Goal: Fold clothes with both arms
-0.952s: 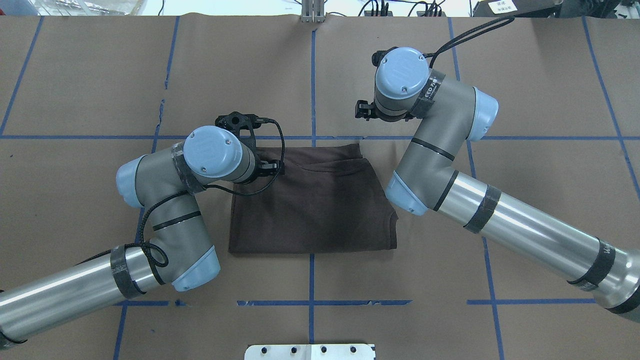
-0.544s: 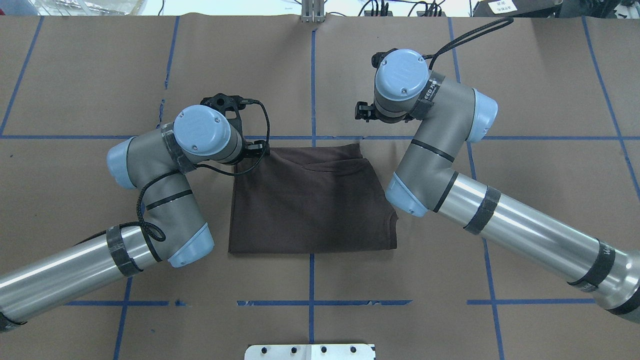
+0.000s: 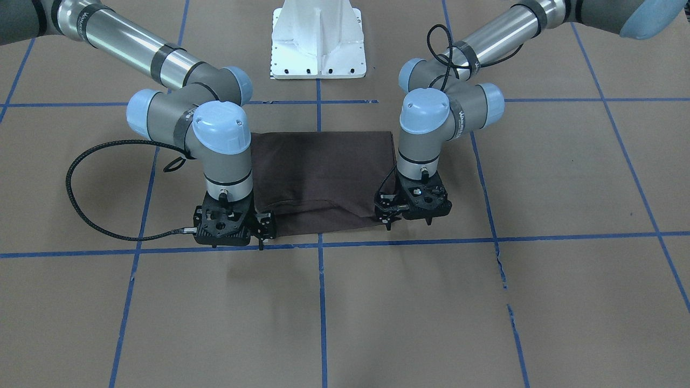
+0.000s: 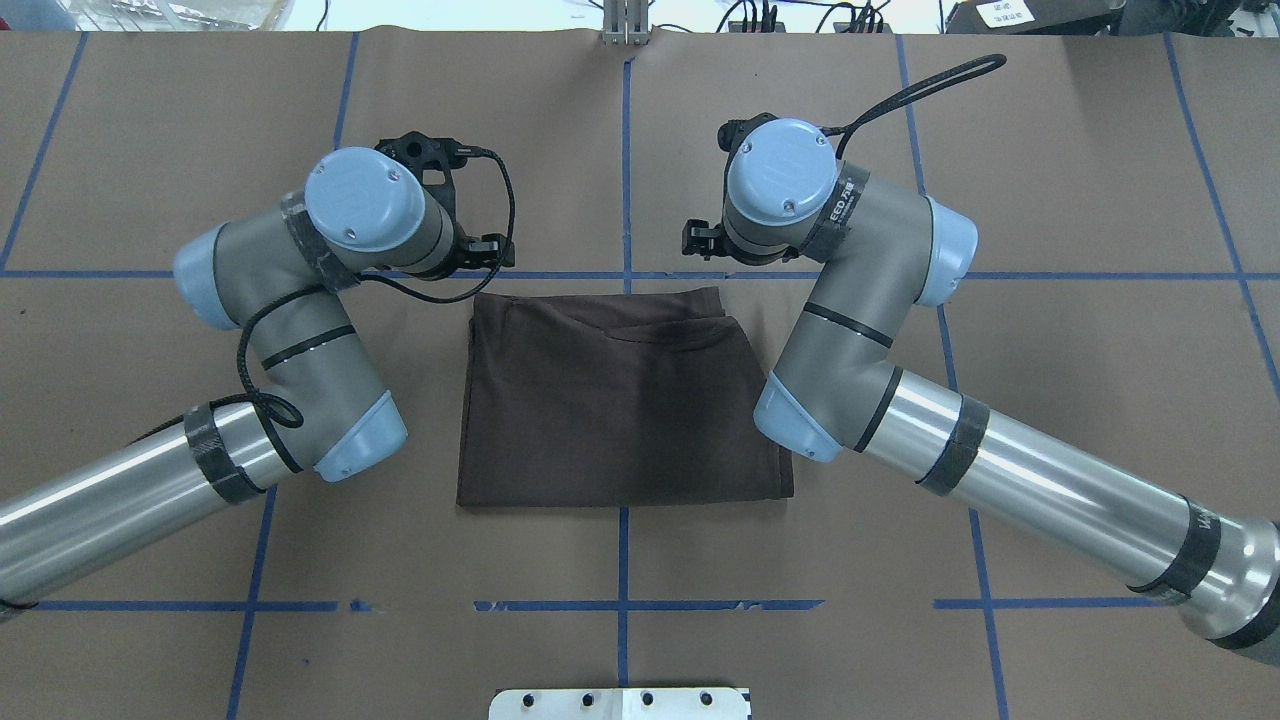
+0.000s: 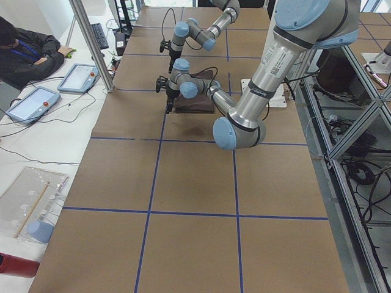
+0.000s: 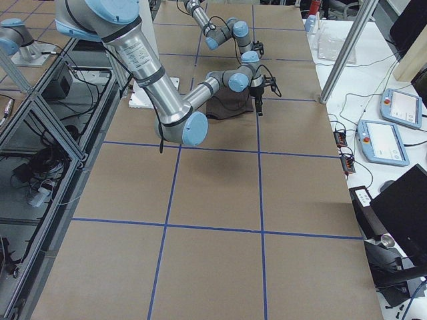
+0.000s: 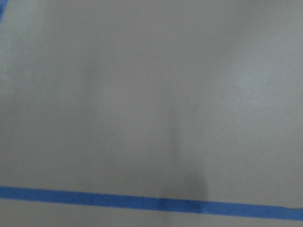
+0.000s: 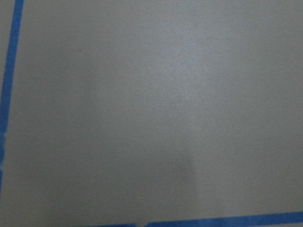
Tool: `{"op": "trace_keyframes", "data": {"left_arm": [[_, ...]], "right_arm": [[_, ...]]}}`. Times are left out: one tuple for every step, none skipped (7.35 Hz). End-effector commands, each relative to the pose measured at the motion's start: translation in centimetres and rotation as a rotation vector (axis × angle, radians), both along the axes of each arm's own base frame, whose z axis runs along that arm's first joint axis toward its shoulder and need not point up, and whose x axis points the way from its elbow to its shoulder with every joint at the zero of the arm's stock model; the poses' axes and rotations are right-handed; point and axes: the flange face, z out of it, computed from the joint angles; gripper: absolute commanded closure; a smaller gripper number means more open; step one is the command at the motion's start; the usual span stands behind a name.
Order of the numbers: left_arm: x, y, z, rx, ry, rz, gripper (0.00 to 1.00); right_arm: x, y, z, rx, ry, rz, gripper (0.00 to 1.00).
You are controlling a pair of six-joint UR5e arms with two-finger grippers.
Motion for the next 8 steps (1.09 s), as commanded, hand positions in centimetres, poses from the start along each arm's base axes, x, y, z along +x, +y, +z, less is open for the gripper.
{"op": "trace_keyframes", "data": {"left_arm": [[-5.3,-0.1,0.2,0.095,-0.003,0.065,0.0],[-5.5,-0.1,0.2,0.093,-0.001,0.066,0.0],[-5.5,-0.1,0.2,0.093,-0.001,0.066,0.0],[-5.4,0.0,0.1,0.092,0.001,0.066,0.0],[-5.3,0.0,0.1,0.089,0.004,0.063,0.0],[-5.3,0.0,0.1,0.087,0.005,0.061,0.0],[-5.2,0.1,0.1,0.087,0.005,0.063,0.0],[-5.2,0.1,0.2,0.086,0.004,0.063,0.0]], "right_arm": [[-3.7,4.5,-1.4,0.053,0.002,0.003,0.0],[-5.9,7.0,-1.3,0.103,0.035,0.006,0.0],[-6.8,8.1,-1.1,0.12,0.048,0.003,0.0],[-6.9,8.3,-0.8,0.123,0.057,0.005,0.0],[-6.8,8.4,0.0,0.119,0.067,-0.001,0.0],[-6.8,8.4,0.2,0.123,0.075,-0.012,0.0],[-6.8,8.5,0.7,0.124,0.084,-0.022,0.0],[-6.6,8.3,1.6,0.131,0.105,-0.04,0.0]]}}
